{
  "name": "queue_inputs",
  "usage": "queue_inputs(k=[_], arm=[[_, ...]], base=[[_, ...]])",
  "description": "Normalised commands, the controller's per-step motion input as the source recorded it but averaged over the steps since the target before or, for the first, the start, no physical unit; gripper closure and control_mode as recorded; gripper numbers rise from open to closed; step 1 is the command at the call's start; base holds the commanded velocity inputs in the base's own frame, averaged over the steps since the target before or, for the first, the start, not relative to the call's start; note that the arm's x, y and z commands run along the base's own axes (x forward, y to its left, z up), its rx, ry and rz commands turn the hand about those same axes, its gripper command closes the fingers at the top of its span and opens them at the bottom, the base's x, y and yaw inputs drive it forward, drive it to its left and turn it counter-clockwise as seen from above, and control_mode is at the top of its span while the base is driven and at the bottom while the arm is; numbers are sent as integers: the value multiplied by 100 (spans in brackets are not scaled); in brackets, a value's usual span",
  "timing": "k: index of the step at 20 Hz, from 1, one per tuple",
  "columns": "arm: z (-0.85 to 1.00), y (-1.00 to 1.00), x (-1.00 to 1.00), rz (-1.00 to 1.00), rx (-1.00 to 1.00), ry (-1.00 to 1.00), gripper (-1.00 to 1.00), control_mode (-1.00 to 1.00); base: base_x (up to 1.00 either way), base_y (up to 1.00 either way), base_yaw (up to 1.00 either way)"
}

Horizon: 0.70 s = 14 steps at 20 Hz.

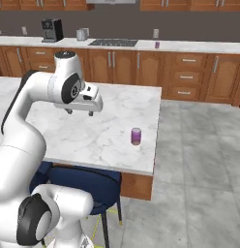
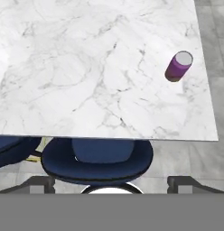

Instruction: Four empty soda cans are scattered around the kitchen. Gather all the cans and cluster them next to the stove for recycling.

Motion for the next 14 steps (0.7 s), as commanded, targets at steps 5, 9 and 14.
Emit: queue_inputs(k=[5,9,14], arm=[[0,0,0,0,0,0,-100,100],[0,0,0,0,0,0,-100,100],[0,0,0,0,0,0,-100,100]], base=[[0,-51,0],[0,-52,0],[1,-51,0]])
